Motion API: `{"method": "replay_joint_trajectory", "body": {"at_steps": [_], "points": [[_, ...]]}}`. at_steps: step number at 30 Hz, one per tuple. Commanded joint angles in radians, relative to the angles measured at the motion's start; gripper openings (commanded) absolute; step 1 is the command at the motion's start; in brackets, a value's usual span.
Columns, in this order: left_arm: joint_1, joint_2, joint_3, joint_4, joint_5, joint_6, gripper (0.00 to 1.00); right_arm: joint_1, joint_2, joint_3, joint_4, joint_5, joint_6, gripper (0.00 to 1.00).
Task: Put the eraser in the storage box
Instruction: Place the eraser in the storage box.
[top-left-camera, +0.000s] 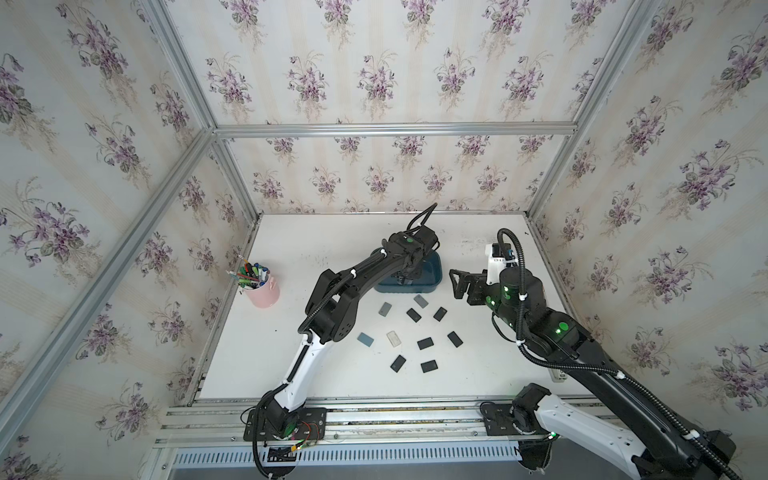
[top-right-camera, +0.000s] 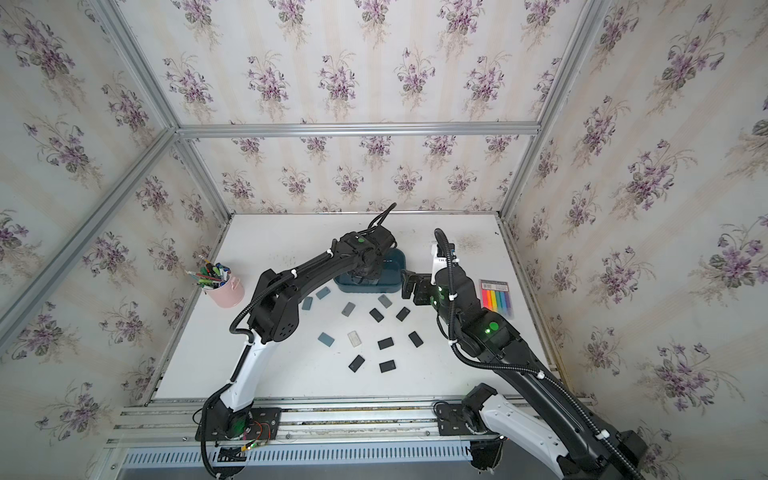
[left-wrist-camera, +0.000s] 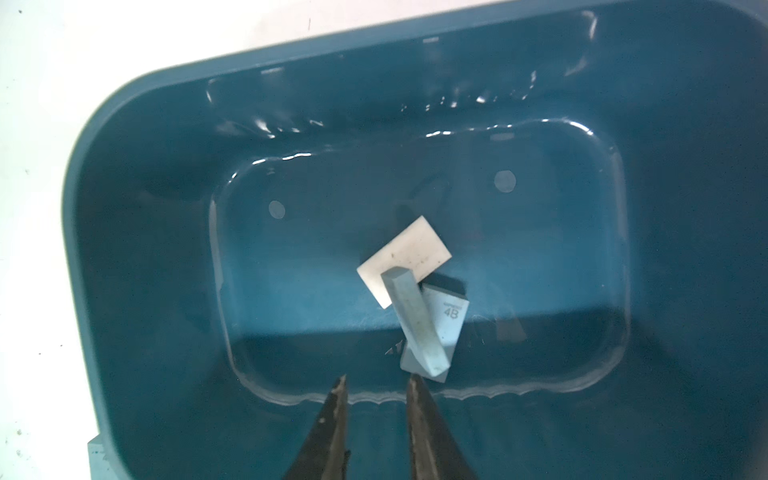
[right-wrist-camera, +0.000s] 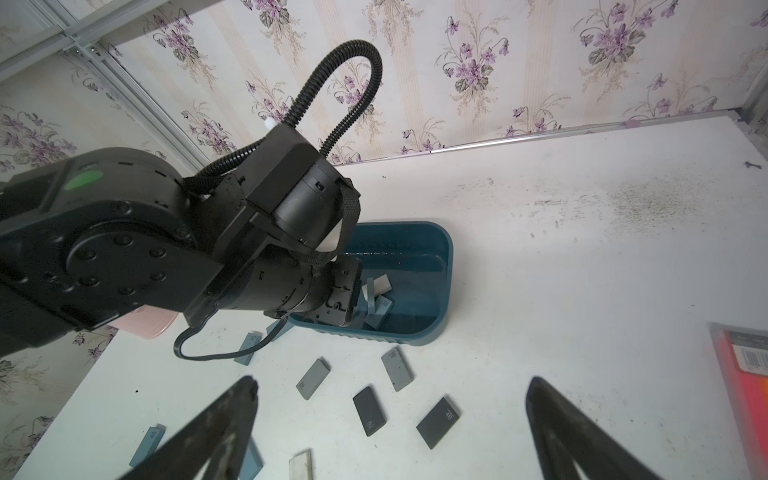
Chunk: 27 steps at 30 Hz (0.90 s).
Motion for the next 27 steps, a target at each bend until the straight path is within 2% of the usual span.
{"method": "replay_joint_trajectory", "body": {"at_steps": [1,2,5,7,8,9,13,19,24,27], "points": [[0.001,0.001,0.009,-0.032,-0.023,-0.008,0.3,0.0,0.002,0.005,0.008,-0.002,0.009,1.0],[0.0,-0.006,0.006,-0.028,-0.021,-0.006,0.34,0.0,0.002,0.004,0.007,0.0,0.009,1.0],[0.0,-0.046,-0.024,0.009,-0.017,0.0,0.58,0.001,0.005,0.004,0.008,0.0,0.01,1.0],[0.0,-0.07,-0.032,0.023,-0.014,0.006,0.9,0.0,0.011,0.0,0.01,0.0,0.011,1.0],[0.0,-0.081,-0.028,0.024,-0.016,0.007,0.97,0.0,0.014,-0.003,0.008,0.004,0.017,1.0],[0.0,-0.092,-0.029,0.022,-0.02,0.009,0.99,0.0,0.018,-0.005,0.004,0.014,0.025,1.0],[0.0,-0.156,-0.041,0.025,-0.03,0.011,1.0,0.0,0.023,-0.022,-0.01,0.033,0.055,1.0],[0.001,-0.316,-0.109,0.028,-0.065,0.016,1.0,0.0,0.067,-0.089,-0.056,-0.002,0.134,1.0],[0.0,-0.498,-0.291,0.068,-0.06,-0.024,1.0,0.0,0.146,-0.211,0.006,-0.122,0.247,1.0],[-0.002,-0.591,-0.416,0.082,-0.052,-0.05,1.0,0.002,0.198,-0.249,0.021,-0.151,0.292,1.0]]}}
